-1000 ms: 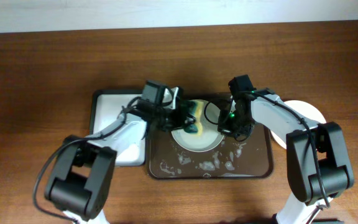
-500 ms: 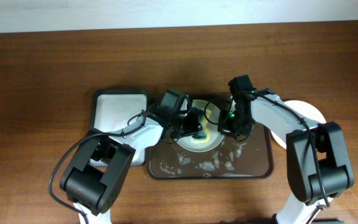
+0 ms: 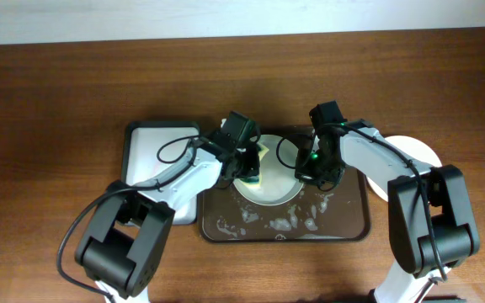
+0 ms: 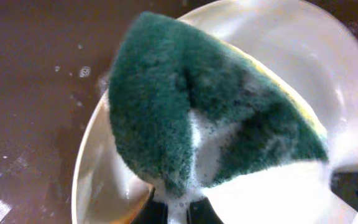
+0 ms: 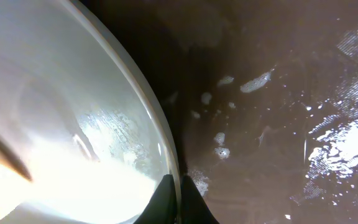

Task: Clean dirty plates on tray and stack at the side
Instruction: 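Scrub the white plate with the sponge while right gripper holds it, then return the sponge with left gripper to the white tray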

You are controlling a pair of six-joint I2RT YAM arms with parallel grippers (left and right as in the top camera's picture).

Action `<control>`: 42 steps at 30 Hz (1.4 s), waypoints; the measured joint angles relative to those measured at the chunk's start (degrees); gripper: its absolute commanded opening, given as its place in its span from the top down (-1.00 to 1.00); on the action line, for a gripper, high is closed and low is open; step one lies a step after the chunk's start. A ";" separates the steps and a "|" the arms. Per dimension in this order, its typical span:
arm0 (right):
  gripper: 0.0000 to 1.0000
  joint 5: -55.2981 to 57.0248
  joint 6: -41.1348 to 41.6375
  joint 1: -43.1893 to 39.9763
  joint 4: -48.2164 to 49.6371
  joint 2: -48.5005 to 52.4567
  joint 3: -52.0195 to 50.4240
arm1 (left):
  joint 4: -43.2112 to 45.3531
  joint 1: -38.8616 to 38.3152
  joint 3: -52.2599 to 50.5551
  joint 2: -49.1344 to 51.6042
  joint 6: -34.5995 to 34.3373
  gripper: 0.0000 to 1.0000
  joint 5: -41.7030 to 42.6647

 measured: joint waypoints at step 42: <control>0.92 5.42 -4.26 0.00 -4.37 -3.65 0.35 | -25.16 10.03 1.99 -18.84 8.72 1.00 -8.72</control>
